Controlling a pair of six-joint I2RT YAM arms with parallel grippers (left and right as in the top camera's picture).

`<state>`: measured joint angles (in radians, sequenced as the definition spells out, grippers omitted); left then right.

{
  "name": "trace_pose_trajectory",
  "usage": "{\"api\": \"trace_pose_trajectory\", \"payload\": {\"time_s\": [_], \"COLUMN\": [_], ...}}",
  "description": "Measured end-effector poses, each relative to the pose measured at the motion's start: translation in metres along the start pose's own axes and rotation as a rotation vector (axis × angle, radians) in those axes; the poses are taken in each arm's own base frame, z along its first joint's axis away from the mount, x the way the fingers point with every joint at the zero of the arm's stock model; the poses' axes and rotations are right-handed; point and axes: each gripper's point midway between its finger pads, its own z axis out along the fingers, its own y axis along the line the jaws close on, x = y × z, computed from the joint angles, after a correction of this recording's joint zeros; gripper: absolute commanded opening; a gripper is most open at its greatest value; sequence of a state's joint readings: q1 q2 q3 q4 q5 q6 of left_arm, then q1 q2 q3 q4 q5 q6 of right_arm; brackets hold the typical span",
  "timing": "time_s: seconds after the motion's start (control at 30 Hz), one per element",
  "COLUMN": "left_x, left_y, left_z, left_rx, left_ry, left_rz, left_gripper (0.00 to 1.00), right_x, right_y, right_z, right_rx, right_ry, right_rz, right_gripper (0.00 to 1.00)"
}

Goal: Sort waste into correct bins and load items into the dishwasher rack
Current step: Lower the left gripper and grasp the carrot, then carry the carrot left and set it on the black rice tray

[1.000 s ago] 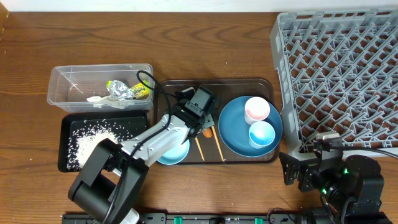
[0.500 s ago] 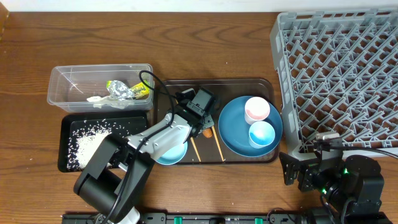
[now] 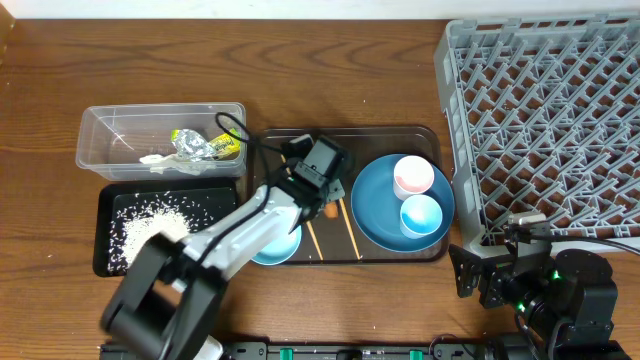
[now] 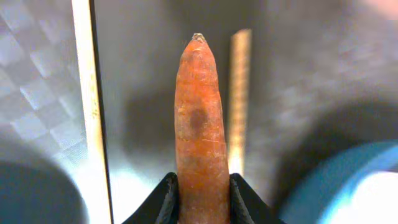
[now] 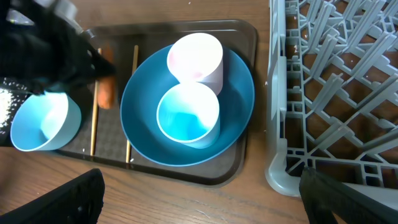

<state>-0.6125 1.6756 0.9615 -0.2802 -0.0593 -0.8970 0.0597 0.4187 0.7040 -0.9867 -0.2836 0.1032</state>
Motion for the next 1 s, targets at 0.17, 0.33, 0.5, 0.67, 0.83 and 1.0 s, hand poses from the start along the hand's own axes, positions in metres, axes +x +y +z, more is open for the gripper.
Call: {"api": "trace_pose_trajectory", "payload": {"time_s": [0.17,0.33,0.5,0.67,0.83,1.0], "left_x": [-0.019,-0.043,-0.084,-0.11,-0.109,-0.11], "left_y": [-0.015,0.002,0.056,0.124,0.184,0.221], "left_z": [-0.038,-0.069,-0.094,-0.113,-0.124,-0.13], "left_rx": [0.082,0.077,-0.004,-0.118,-0.248,-0.317], "left_ry": [-0.071,-0.132,-0.206,-0.248,-0.228,-0.228], "left_rz": [-0.012,-0.068,-0.213,-0.381,-0.524,-0.626], "left_gripper": [0.24,0.25,0.25,0.25,0.25,0.24], "right_x": [0.0,0.0,0.0,0.0,0.0,0.0], "right_y": [0.0,0.0,0.0,0.0,0.0,0.0], "right_z": [0.0,0.0,0.0,0.0,0.0,0.0], "right_rx": [0.0,0.0,0.0,0.0,0.0,0.001], "right_ry": [0.0,0.0,0.0,0.0,0.0,0.0], "right_rz": [0.0,0.0,0.0,0.0,0.0,0.0], "right_gripper": [0.99,0.99,0.99,0.99,0.99,0.99]}}
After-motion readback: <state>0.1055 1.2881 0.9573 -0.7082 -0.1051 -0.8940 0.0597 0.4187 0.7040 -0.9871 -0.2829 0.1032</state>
